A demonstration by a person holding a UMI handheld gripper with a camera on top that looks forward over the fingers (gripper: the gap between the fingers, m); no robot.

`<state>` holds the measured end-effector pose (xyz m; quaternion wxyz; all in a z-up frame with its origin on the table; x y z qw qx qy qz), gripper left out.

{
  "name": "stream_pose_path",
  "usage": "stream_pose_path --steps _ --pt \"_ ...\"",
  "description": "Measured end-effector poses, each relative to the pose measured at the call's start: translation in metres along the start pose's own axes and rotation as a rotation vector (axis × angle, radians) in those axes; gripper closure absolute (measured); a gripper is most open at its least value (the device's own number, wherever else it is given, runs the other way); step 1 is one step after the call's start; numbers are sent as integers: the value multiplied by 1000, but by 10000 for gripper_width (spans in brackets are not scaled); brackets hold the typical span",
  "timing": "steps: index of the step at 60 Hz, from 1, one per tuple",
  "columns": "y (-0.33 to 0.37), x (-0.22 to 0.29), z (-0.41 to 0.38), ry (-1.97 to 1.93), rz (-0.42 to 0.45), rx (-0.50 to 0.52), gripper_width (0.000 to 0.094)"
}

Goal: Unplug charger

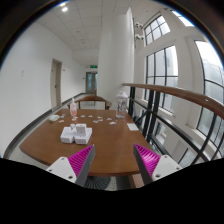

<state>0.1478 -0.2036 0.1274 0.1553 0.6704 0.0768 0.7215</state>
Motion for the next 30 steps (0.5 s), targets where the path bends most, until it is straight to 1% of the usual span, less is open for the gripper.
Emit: stream_pose_path --steps 5,6,9,14,15,20,21,27,30 --pt "-2 -1 -3 8 -2 2 134" --pt "-18 0 4 10 -5 6 135" --pt "-23 -1 3 13 -14 11 135" --pt "-30 -2 -14 12 -31 36 133" --pt "-50 -1 -17 10 -36 46 133" --pt "-80 -1 -37 12 -49 83 133" --pt "-76 -2 -43 10 -51 93 135" --pt "-117 -1 -81 -12 -64 167 133" --pt "-137 1 -97 -27 -71 183 135"
Point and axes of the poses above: the point between the fingertips, and its own axes, seen from behind it with the camera up: z to the right, x up, y backward, against the way the camera looks, the point moved 3 cm from there along y, backward, against the way the camera looks, and after that the axes turned 2 degrees about y, right-handed, at the moved point
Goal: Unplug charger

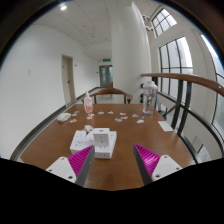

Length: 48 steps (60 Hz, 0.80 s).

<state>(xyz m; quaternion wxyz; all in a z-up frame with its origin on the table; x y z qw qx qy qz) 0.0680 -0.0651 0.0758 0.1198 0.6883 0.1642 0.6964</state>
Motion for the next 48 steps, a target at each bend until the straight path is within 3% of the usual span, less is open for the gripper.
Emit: stream_pose_path --steps 9,12,13,17,27,36,41,48 --pt "-56 15 -24 36 13 4 147" --pt "-70 20 -30 56 24 3 193" --pt "-76 21 -28 57 24 4 225" --pt "-90 15 -36 60 -7 13 583" --pt "-89 18 -35 72 60 -14 732" --pt "-86 25 -35 55 40 -23 759" --pt "-50 86 -25 84 242 -89 762" --pt "-7 134 -14 26 295 -57 761"
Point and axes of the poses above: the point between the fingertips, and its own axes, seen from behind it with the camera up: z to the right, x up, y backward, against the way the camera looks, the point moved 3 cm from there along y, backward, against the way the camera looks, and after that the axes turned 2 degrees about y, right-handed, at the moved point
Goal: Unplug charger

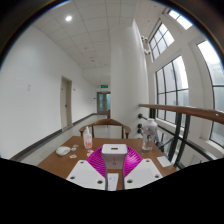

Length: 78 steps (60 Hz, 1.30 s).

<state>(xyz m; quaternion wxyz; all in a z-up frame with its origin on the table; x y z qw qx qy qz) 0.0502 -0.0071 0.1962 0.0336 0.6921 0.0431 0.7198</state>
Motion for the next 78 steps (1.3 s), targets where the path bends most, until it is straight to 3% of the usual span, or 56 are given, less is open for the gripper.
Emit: stream_pose_path --steps 5,16,31,41,47,51,62,78 --pt "7 -2 28 21 -45 -50 759" --pt "0 -99 50 39 -310 -28 704" --pt "-17 -165 67 34 -455 -55 642" --pt "-29 -164 68 21 -453 -52 557" --pt "-29 -165 66 -3 -461 -43 211" --pt "-27 -162 65 -15 -438 -43 130" --pt "4 -152 62 -16 -400 -50 112" --pt "96 -128 39 -15 -273 -37 108"
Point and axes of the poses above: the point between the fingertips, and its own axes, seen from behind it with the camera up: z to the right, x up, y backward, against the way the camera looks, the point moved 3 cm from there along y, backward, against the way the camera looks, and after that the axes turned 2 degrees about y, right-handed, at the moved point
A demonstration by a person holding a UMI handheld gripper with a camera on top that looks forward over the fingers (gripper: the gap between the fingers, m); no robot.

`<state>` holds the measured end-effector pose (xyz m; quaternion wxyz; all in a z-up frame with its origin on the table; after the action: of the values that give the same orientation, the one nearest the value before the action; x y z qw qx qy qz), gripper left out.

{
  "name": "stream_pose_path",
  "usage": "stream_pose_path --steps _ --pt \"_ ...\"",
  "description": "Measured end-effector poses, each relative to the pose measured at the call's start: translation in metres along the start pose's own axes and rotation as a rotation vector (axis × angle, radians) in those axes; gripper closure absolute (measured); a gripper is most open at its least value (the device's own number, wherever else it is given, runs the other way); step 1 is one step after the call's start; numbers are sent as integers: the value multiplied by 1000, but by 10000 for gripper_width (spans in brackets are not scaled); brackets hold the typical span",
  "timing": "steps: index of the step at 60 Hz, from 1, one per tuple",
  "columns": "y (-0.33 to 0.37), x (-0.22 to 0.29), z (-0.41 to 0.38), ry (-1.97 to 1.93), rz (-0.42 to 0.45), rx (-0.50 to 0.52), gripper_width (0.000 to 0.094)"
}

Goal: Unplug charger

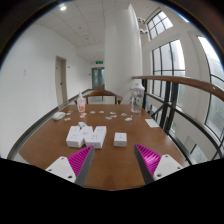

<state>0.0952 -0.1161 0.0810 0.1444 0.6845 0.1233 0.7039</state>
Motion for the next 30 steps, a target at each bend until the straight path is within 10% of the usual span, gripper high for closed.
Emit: stream_pose_path --steps 30 --pt "57 -29 8 68 92 -15 107"
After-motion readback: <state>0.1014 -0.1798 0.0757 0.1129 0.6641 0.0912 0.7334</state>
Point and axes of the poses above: the point between the fingertips, and its own axes, seen from behind it with the camera up: z to the right, x up, y backward, against the way the camera looks, the point moved 3 cm from there along y, backward, against the way the camera looks, and after that the axes turned 2 degrees about y, right-handed, at the moved point
